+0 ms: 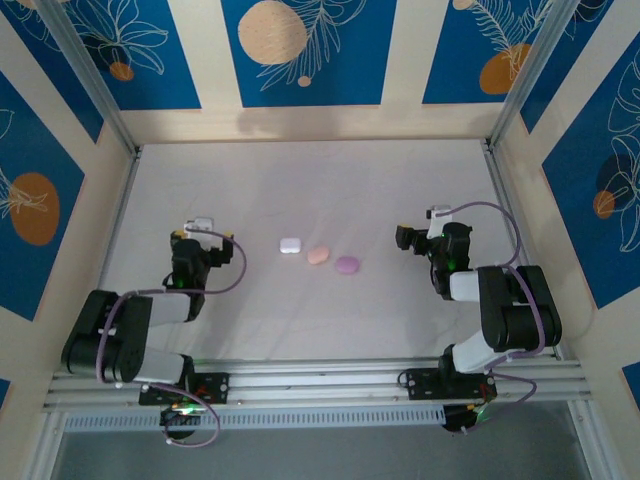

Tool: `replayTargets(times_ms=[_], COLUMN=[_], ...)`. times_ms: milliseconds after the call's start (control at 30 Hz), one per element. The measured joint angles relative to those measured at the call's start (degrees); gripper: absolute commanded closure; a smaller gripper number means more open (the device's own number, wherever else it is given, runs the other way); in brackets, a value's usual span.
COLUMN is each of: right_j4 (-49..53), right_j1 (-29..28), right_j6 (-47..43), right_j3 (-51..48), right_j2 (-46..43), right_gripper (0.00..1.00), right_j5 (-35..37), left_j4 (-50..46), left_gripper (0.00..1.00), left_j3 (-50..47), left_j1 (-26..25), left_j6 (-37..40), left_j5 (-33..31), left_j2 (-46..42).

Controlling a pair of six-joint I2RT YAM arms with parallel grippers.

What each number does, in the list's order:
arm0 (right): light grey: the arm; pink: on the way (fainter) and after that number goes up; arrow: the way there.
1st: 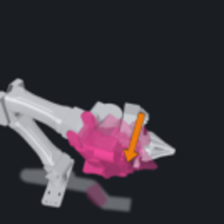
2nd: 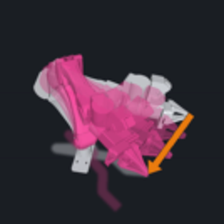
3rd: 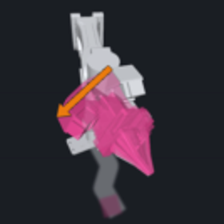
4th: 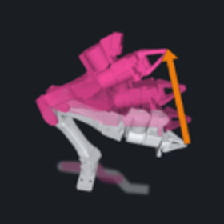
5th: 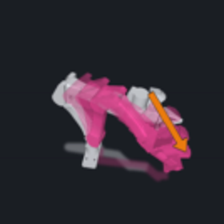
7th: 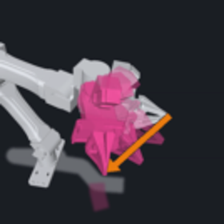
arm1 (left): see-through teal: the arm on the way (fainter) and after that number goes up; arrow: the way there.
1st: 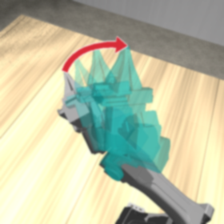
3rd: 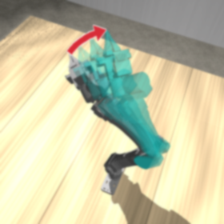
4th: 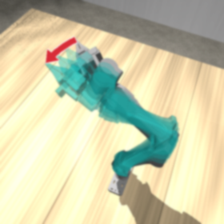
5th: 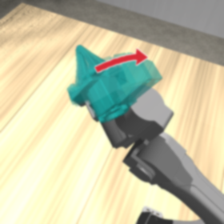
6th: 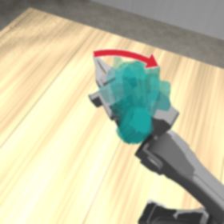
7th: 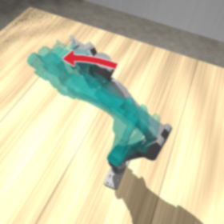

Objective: Insert wireless bluetooth earbuds into charging case

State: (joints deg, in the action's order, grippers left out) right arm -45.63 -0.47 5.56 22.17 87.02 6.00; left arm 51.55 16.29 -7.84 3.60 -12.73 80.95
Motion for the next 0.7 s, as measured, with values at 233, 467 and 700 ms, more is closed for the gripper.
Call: replayTargets(times_ms=[233, 467, 700], right_j4=[0.0, 0.0, 0.0], right_j1=[0.0, 0.0, 0.0], right_j6=[0.0, 0.0, 0.0], right_j3=[0.0, 0.0, 0.0], right_j2=[0.0, 0.0, 0.0], right_gripper=[0.01, 0.01, 0.01], right_j5=[0.02, 0.02, 0.02], left_j4=[5.81, 4.46, 4.17], left_gripper=[0.0, 0.0, 0.0], left_j3=[0.0, 3.5, 3.48], left_j1=[3.28, 3.32, 3.32], left_j6=[-1.92, -2.16, -2.16], left_j5=[2.6, 2.21, 2.19], left_j2=[8.5, 8.5, 8.5])
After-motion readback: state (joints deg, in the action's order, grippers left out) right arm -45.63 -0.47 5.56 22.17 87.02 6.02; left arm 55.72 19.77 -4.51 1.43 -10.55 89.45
